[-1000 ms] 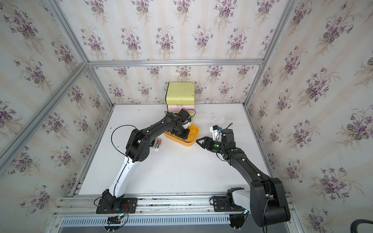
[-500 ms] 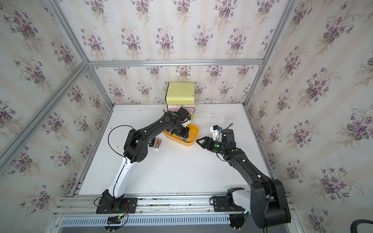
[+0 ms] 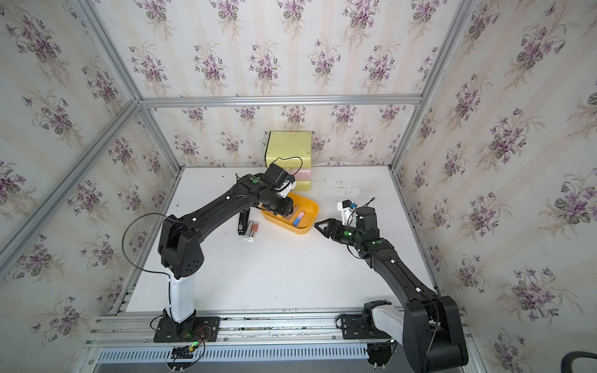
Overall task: Put the lipstick into the storage box
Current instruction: Place the lipstick in the storage box.
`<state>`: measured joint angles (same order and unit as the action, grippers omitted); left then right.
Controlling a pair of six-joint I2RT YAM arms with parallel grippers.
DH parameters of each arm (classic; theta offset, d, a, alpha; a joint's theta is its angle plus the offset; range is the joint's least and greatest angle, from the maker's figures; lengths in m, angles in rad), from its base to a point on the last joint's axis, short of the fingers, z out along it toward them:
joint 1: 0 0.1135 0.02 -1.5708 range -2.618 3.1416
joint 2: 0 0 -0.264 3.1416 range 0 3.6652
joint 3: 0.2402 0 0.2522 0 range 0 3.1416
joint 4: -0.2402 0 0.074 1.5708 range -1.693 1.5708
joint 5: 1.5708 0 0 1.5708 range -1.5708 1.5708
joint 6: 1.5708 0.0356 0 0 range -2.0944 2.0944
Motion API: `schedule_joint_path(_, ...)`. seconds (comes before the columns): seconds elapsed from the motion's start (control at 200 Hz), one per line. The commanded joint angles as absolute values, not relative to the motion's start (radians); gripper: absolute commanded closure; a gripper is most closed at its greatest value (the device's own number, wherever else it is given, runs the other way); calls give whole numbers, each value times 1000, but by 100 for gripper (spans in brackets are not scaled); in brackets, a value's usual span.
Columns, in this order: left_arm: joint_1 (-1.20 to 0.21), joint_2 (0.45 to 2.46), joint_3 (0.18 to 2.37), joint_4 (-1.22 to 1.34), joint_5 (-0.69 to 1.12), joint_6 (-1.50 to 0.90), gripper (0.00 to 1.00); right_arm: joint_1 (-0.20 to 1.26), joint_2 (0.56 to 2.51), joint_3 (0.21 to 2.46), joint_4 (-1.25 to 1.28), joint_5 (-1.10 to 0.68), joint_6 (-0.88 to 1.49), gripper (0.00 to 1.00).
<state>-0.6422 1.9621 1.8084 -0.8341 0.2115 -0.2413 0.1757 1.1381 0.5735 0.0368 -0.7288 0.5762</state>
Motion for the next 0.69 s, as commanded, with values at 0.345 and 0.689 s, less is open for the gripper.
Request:
schedule_joint_path(0.345, -592, 1609, 1327, -856, -5, -236, 55, 313, 1169, 603, 55, -688, 628, 33)
schedule_joint_path(0.689, -574, 1697, 1274, -821, -22, -226, 58, 406, 1237, 606, 97, -656, 643, 33)
